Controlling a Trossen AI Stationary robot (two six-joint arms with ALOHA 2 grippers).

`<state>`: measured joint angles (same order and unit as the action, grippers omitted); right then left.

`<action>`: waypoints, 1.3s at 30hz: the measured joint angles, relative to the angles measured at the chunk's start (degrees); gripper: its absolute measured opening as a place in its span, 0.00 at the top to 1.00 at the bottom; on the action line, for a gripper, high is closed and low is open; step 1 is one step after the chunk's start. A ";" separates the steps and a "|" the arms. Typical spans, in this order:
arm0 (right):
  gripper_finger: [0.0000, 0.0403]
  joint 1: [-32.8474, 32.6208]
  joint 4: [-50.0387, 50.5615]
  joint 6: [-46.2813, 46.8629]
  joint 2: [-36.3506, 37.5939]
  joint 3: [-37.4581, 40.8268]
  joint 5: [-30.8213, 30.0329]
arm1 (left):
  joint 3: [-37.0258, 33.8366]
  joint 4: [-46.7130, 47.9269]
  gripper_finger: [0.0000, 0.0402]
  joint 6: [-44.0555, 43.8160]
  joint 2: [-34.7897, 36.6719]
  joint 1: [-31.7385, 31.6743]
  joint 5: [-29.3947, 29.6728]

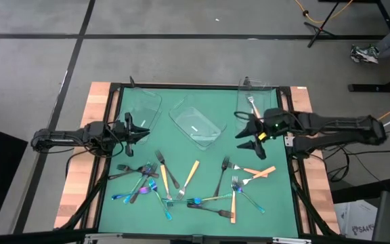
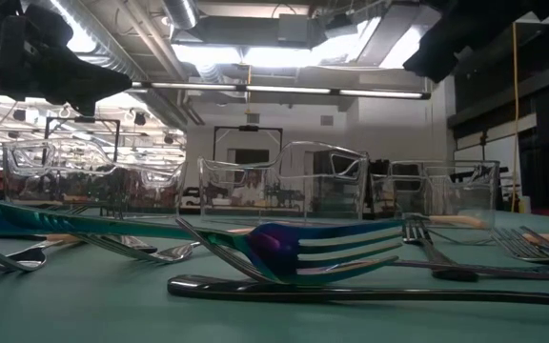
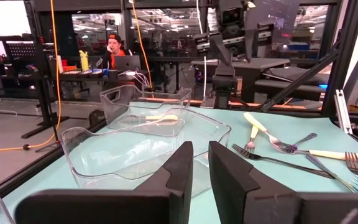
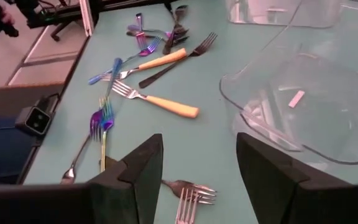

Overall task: Sort silverware by color (type)
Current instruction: Put the orange fork into the right transparent bin

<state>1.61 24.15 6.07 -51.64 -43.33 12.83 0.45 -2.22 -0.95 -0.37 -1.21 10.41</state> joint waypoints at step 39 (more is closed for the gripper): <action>0.52 -26.49 19.24 5.49 -21.68 0.00 -12.68 | 0.00 0.00 0.89 -0.09 0.01 0.00 -0.02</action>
<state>-24.89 43.40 11.56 -73.31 -43.33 0.15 0.45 -2.22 -1.04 -0.36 -1.21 10.39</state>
